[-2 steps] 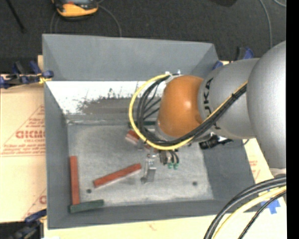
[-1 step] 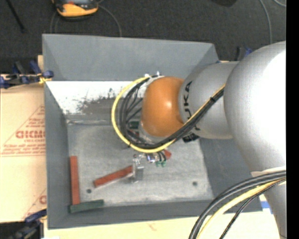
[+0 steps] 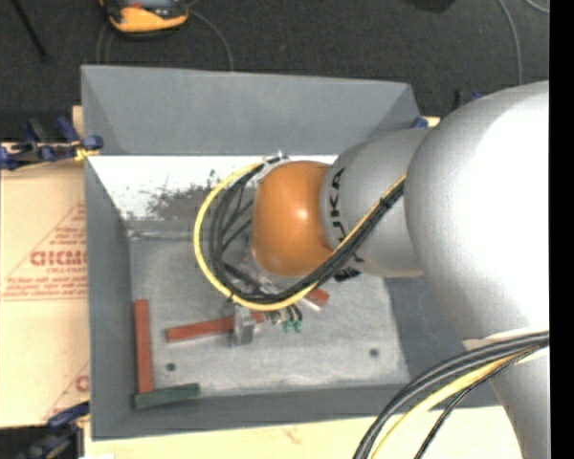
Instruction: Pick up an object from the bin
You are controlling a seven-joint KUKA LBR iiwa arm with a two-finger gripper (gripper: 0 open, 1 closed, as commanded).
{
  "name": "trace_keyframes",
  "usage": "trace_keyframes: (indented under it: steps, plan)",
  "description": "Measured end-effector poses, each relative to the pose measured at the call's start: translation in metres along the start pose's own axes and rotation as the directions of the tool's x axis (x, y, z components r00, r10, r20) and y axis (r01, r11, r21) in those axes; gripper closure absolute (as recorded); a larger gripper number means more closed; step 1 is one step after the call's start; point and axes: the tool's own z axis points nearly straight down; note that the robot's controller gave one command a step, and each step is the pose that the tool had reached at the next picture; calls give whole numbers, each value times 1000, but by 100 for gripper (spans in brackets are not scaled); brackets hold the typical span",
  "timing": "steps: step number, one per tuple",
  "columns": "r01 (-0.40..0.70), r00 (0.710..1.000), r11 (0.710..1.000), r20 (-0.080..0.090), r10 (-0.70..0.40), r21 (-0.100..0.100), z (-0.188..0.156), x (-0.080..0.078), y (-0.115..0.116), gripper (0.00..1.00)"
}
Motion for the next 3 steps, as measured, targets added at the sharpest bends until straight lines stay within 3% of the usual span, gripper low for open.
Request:
trace_keyframes:
  steps: [2,3]
  plan:
    - [0,1000,1000,-3,0,0,-3,1,0,100]
    - [0,1000,1000,-11,0,1,-22,3,0,100]
